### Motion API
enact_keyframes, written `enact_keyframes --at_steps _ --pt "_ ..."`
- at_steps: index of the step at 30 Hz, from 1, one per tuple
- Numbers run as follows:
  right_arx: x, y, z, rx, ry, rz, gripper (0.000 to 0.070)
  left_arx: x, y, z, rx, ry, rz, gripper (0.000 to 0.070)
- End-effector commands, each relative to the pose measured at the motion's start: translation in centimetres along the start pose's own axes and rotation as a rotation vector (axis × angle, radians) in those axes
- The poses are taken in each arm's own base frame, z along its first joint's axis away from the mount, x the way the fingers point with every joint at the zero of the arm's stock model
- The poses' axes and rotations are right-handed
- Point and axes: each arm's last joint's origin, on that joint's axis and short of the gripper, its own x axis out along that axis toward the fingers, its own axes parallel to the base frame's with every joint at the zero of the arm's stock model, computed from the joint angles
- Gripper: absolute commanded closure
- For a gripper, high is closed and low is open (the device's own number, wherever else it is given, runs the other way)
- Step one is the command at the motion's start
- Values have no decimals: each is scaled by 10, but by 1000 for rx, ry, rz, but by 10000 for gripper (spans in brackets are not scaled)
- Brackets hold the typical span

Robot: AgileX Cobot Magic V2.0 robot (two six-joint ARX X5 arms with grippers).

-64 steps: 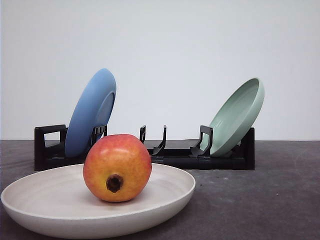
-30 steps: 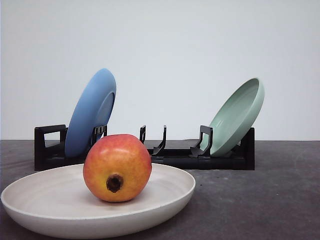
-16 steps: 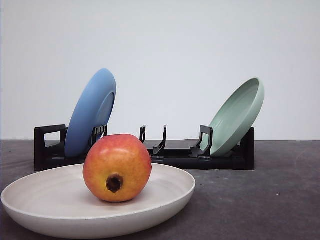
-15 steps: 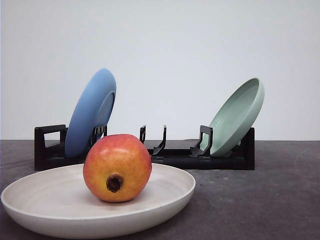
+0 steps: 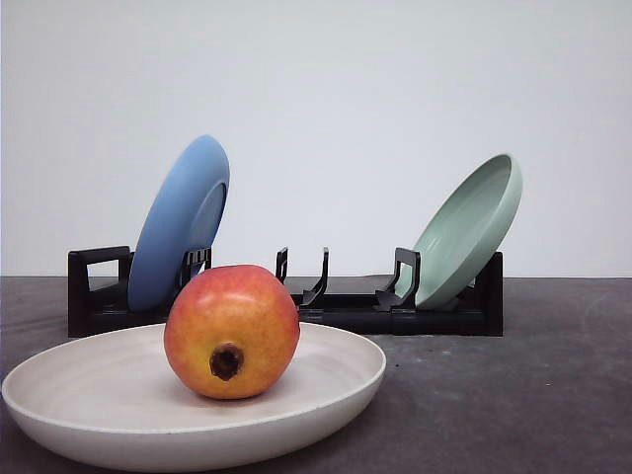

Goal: Place pomegranate in white plate

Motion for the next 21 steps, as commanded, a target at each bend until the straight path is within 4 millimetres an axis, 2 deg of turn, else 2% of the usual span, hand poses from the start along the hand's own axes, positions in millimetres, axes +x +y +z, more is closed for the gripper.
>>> enact_keyframes --at_steps 1,21 --pt "0 0 -2 6 12 0 675 1 0 -4 1 12 0 700" --pt "0 0 -2 6 12 0 675 1 0 -4 1 12 0 700"
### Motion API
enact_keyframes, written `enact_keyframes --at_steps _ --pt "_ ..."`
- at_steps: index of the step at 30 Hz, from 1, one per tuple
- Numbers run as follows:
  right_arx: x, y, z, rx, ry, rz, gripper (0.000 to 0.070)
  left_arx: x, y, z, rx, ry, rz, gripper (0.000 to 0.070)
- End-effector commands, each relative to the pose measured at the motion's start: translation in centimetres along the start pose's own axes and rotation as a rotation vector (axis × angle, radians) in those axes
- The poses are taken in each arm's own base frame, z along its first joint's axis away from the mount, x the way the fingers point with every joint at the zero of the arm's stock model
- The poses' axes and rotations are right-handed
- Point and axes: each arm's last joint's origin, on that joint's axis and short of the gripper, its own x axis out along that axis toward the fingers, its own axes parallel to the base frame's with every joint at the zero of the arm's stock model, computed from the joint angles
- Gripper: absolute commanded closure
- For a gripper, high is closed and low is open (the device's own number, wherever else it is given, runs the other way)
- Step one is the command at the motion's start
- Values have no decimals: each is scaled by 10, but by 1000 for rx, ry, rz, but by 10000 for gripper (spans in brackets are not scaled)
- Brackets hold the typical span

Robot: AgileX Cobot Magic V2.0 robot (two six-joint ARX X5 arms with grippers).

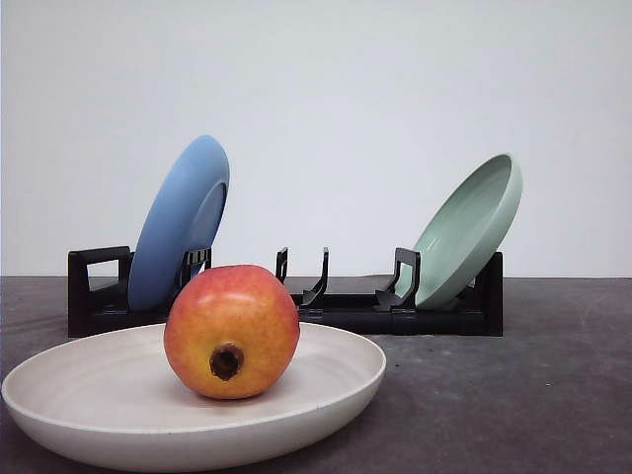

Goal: Place pomegranate in white plate

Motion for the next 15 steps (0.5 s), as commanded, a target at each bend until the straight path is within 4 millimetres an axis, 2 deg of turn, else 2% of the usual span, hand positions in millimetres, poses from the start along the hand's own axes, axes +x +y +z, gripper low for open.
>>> enact_keyframes --at_steps 1,15 --pt "0 0 -2 6 12 0 675 1 0 -4 1 12 0 700" --pt "0 0 -2 6 12 0 675 1 0 -4 1 12 0 700"
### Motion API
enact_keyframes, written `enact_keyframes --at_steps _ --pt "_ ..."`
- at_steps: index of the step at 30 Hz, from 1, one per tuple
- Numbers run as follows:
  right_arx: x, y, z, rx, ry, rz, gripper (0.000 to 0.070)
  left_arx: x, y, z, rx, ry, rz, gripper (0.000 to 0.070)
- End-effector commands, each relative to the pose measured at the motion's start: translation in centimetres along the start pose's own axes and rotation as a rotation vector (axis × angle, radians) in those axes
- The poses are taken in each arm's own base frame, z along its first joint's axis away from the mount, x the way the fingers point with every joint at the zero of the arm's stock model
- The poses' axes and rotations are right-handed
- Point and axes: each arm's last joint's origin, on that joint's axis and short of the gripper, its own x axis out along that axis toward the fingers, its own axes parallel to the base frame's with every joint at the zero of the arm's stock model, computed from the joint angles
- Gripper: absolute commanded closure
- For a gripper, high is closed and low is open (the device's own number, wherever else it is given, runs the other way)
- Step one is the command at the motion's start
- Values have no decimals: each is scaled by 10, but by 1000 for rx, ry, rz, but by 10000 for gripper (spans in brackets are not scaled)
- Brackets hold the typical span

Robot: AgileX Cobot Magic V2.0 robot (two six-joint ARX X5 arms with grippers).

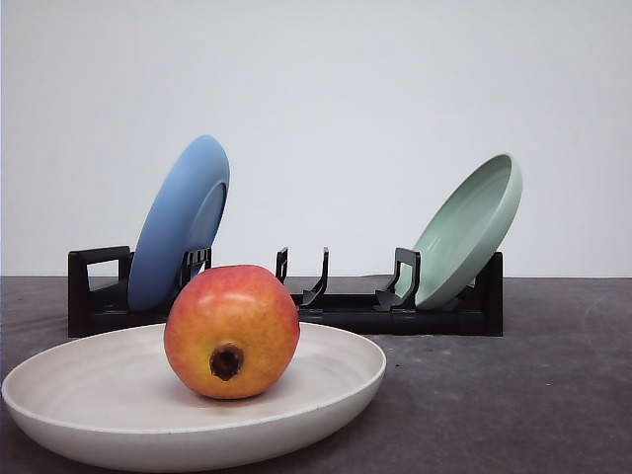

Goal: Place pomegranate in white plate

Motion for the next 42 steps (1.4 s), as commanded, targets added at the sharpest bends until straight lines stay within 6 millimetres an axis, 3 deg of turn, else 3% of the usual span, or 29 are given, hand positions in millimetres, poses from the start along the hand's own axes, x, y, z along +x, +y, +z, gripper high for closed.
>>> enact_keyframes --at_steps 1,42 --pt "0 0 -2 6 12 0 675 1 0 -4 1 12 0 700" --pt "0 0 -2 6 12 0 675 1 0 -4 1 12 0 700"
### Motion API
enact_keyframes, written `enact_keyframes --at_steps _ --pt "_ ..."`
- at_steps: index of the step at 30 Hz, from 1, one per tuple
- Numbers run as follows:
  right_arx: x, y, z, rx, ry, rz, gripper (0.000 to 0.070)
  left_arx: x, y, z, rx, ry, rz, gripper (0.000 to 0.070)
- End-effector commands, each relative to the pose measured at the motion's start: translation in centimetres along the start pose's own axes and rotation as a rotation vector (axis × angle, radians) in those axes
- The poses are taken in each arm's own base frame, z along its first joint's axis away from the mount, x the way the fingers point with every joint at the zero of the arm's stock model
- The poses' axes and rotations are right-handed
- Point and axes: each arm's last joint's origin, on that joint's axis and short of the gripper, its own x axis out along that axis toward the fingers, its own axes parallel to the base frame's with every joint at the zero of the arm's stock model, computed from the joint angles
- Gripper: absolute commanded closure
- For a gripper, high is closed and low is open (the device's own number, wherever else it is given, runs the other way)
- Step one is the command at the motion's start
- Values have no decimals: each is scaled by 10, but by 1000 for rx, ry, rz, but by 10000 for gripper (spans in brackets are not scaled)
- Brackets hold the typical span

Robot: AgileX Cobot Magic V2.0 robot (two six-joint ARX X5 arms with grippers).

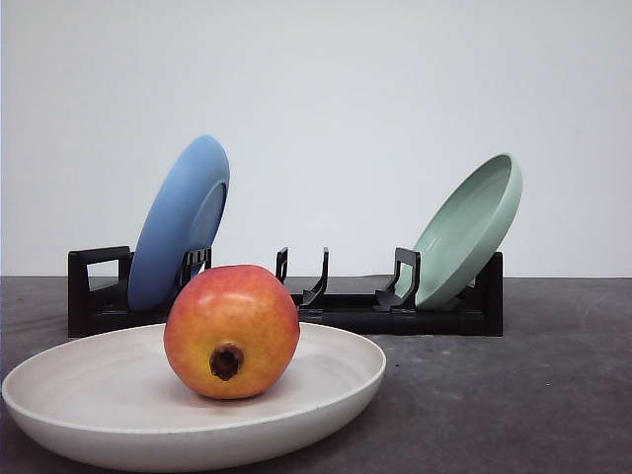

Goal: Place pomegranate in white plate

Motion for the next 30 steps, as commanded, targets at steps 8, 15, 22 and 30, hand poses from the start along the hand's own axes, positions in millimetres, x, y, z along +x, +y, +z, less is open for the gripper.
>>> enact_keyframes --at_steps 8,15,22,30 --pt "0 0 -2 6 12 0 675 1 0 -4 1 12 0 700" --pt "0 0 -2 6 12 0 675 1 0 -4 1 12 0 700" --pt "0 0 -2 6 12 0 675 1 0 -4 1 12 0 700" --pt "0 0 -2 6 12 0 675 1 0 -4 1 12 0 700"
